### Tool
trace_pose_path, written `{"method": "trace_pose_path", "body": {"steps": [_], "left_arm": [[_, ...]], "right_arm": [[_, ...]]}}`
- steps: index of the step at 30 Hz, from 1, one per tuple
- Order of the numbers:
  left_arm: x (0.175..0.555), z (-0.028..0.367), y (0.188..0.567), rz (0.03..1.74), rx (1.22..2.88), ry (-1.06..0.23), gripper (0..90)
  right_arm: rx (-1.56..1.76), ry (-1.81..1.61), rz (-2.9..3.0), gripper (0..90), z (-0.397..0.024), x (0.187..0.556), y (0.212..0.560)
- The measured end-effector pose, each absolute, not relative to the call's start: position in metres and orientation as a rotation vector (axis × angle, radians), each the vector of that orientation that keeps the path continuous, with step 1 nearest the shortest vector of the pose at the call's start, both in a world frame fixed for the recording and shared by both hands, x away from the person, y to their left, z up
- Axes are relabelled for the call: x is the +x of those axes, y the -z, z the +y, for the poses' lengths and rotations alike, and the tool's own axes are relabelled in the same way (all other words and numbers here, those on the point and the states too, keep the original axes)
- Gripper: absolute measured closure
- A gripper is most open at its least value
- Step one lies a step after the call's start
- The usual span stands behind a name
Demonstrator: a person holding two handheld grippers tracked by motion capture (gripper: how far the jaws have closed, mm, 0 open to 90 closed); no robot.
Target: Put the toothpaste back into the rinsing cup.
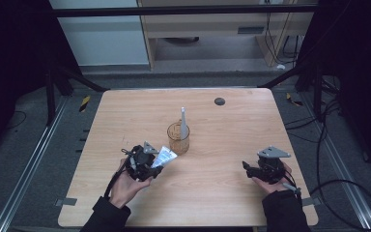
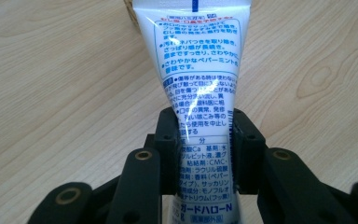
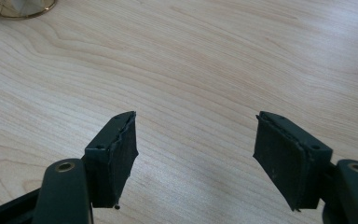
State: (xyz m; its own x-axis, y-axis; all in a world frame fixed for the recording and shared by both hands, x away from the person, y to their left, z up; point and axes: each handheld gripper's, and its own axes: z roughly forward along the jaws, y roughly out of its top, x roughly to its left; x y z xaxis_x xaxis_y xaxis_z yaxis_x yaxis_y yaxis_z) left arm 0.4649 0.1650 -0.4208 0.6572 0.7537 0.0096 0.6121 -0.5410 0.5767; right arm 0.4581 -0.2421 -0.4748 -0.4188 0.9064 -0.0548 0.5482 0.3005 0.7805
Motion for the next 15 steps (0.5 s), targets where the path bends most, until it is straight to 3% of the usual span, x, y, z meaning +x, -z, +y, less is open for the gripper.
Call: {"method": "trace_pose_path", "body": {"steps": [15], "left_arm": [[0.477, 0.194, 0.388, 1.133, 2.085, -0.518, 67.9]], "right_arm": [[1.292, -0.957, 2.063, 29.3, -0.242, 0.459, 0.475]]}}
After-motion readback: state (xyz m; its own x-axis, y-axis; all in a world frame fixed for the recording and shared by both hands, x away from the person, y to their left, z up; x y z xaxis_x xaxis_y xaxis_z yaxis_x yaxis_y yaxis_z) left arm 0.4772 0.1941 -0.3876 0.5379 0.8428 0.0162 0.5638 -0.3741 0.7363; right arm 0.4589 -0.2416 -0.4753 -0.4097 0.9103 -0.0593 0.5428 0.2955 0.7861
